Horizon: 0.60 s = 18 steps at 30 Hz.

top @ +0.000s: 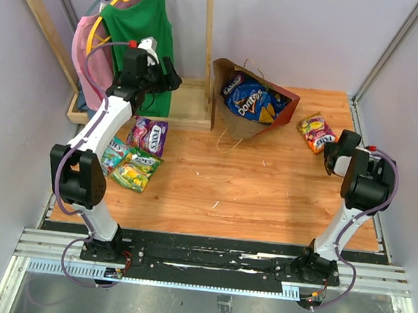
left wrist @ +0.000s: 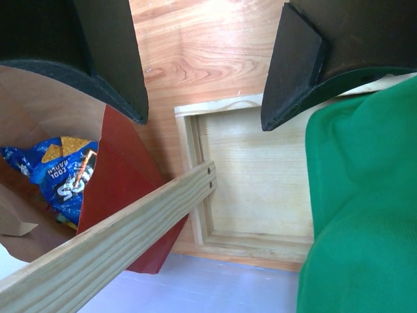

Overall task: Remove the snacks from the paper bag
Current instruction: Place the snack at the center of the board.

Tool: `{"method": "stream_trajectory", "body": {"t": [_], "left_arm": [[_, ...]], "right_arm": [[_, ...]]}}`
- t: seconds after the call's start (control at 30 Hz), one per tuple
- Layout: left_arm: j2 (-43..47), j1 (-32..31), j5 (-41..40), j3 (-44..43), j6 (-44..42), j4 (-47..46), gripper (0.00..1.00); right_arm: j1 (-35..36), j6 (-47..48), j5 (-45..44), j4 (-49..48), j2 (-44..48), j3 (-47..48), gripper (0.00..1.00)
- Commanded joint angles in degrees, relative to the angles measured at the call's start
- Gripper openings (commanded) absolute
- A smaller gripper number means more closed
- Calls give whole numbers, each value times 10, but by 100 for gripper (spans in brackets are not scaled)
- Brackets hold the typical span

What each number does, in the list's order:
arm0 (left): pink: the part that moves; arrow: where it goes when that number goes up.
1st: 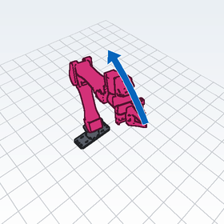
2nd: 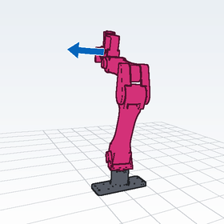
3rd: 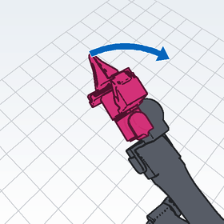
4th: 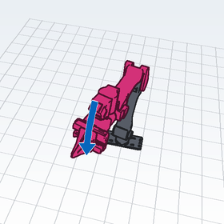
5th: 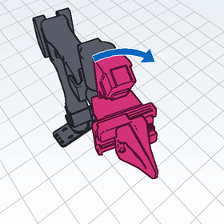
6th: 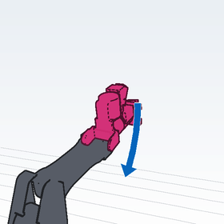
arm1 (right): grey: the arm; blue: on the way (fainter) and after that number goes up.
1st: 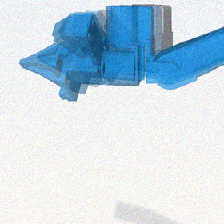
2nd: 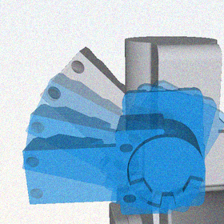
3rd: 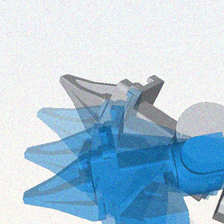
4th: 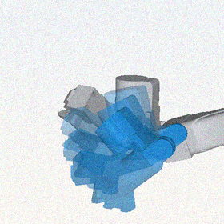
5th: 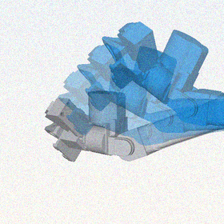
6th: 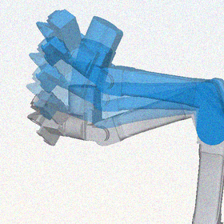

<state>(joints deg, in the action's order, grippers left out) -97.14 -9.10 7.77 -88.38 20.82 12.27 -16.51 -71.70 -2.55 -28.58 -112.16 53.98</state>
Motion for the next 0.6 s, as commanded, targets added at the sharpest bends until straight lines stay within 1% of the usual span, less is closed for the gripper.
{"method": "stream_trajectory", "body": {"t": [0.0, 0.13, 0.23, 0.37, 0.4, 0.43, 0.57], "left_arm": [[6, -24, -15, -16, -10, 2, 74], [-20, -63, -66, -52, -31, 30, 73], [-35, -83, -68, -70, -35, 37, 73], [-48, -100, -67, -84, -35, 39, 73], [-51, -103, -68, -87, -35, 39, 73], [-54, -108, -68, -89, -36, 38, 73], [-71, -137, -78, -110, -47, 48, 73]], "right_arm": [[26, -52, -87, -28, 0, -15, 1], [32, -76, -96, -52, -18, 1, 1], [38, -94, -103, -91, -41, 7, 1], [46, -76, -96, -99, -53, 34, 1], [48, -73, -89, -108, -54, 33, 5], [51, -72, -82, -116, -54, 30, 11], [64, -88, -66, -147, -37, -7, 53]]}}
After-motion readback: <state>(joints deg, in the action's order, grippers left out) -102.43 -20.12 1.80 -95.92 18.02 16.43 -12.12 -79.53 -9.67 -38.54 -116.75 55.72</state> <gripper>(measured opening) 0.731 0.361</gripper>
